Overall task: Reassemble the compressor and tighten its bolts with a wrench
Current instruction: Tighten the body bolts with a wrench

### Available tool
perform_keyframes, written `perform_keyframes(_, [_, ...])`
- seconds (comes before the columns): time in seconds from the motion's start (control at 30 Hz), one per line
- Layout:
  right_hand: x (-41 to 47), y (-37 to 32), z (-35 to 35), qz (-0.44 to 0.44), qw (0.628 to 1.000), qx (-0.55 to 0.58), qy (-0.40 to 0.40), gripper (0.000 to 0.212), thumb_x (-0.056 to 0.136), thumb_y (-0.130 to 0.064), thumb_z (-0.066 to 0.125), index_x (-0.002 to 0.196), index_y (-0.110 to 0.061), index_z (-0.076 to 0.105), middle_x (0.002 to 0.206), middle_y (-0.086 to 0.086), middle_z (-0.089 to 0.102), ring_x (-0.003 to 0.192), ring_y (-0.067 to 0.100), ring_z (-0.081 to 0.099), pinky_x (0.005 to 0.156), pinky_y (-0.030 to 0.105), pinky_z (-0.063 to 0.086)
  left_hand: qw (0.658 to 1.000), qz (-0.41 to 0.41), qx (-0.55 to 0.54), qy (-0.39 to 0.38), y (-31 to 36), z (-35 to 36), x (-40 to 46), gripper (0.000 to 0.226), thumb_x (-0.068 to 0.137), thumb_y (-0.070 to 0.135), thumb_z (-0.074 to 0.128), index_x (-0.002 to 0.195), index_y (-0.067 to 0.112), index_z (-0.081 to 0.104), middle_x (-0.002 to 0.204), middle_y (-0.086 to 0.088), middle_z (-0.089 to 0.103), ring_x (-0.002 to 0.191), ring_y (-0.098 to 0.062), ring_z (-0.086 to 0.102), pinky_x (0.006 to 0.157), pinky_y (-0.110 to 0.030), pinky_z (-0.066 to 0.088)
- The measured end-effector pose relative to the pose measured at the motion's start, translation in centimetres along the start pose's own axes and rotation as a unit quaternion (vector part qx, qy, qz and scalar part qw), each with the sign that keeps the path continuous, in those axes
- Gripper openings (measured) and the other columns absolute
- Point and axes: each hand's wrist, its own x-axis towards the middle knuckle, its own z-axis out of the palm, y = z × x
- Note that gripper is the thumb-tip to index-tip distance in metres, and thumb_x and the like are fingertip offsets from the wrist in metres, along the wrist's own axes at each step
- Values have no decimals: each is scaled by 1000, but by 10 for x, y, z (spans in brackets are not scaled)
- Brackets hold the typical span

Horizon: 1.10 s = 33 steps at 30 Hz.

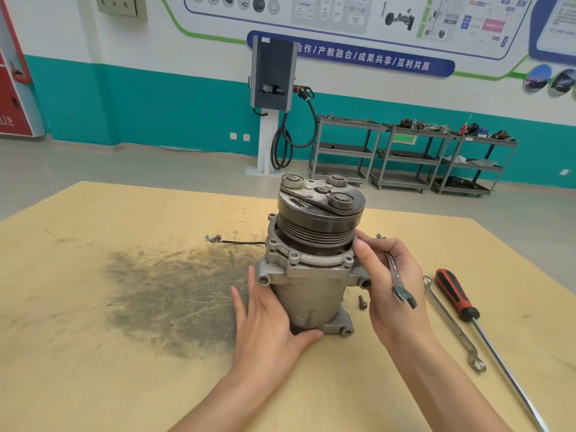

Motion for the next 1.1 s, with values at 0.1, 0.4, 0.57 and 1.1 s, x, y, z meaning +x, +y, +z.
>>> perform_keyframes(0.1, [-2, 1, -2, -9, 1000, -5, -12, 11, 91, -18, 66, 101, -16, 69, 103, 7, 74, 103, 26, 68, 97, 48, 49, 1000, 2, -3, 1, 0, 0, 0, 120, 63, 74, 67, 145, 12, 4, 153, -7, 25, 150, -20, 9, 102, -23, -38])
perform_keyframes(0.4, [-2, 2, 1, -14, 1000, 11, 0, 8, 88, -15, 71, 95, -15, 66, 106, 4, 74, 108, 21, 67, 95, 38, 50, 1000, 2, 1, 1, 1, 0, 0, 120, 64, 74, 67, 145, 12, 4, 153, -7, 25, 150, -20, 10, 102, -24, -38])
perform_keyframes(0.57, [-1, 2, 0, 4, 999, 35, -12, 5, 89, -19, 69, 89, -23, 71, 106, 7, 74, 107, 25, 67, 90, 35, 53, 1000, 0, 9, -1, 0, 1, -1, 119, 64, 75, 65, 144, 10, 5, 151, -8, 28, 149, -20, 13, 101, -24, -38])
perform_keyframes(1.1, [-3, 3, -1, -26, 999, -7, -18, 7, 96, -17, 62, 99, -16, 67, 105, 2, 74, 106, 22, 67, 89, 34, 50, 1000, -1, 13, -1, -2, 2, 0, 118, 62, 75, 65, 142, 7, 10, 148, -10, 31, 148, -23, 17, 103, -24, -37])
